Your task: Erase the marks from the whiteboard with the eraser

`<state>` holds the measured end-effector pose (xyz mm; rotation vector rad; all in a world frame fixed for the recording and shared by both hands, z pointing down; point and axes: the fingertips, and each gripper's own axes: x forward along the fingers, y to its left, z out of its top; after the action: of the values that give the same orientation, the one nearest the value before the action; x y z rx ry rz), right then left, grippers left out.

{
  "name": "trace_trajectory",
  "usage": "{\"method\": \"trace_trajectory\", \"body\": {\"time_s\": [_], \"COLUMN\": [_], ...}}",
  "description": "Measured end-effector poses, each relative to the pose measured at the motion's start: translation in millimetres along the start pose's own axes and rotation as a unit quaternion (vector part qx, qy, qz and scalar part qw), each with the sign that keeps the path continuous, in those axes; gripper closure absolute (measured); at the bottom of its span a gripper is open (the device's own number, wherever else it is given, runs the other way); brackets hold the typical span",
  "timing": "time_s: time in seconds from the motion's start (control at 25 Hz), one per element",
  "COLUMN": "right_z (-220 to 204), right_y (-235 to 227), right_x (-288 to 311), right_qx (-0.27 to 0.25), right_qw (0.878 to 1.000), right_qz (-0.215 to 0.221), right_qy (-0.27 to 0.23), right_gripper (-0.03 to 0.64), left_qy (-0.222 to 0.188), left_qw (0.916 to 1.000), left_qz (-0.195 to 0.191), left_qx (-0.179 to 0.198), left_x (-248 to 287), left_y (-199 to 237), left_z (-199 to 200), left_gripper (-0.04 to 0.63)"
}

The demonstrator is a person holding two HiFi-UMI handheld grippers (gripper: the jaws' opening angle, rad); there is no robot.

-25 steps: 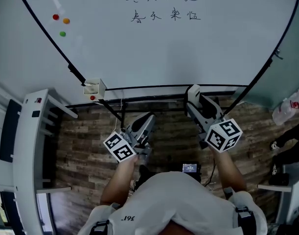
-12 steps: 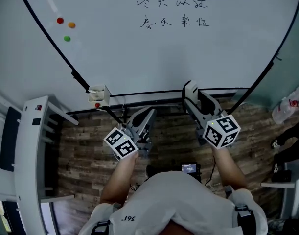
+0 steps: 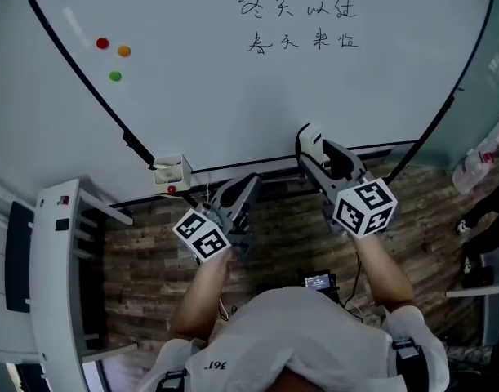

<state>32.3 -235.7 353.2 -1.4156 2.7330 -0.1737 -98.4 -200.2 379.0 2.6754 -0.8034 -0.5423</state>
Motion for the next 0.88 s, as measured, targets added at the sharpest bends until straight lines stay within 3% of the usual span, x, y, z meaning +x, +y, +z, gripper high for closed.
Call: {"method": "trace_trajectory", "body": {"time_s": [0.44, 0.88], "right_z": [11, 74], "right_y": [25, 30], "right_x": [40, 104], "right_qx": [-0.058, -0.124], "right_qw": [0.998, 0.992], "right_qz": [-0.024, 0.006], "right_qy": [0.000, -0.029], "right_gripper": [0.365, 0.365], "left_qy": [0.010, -0.037], "left_qw": [0.9998, 0.9986], "left_qz": [-0.009, 0.027], "left_qx": [0.013, 0.027], "left_x": [-21, -8], "left_y": [28, 51], "left_z": [18, 54], "left_gripper": [0.583, 0.583]}}
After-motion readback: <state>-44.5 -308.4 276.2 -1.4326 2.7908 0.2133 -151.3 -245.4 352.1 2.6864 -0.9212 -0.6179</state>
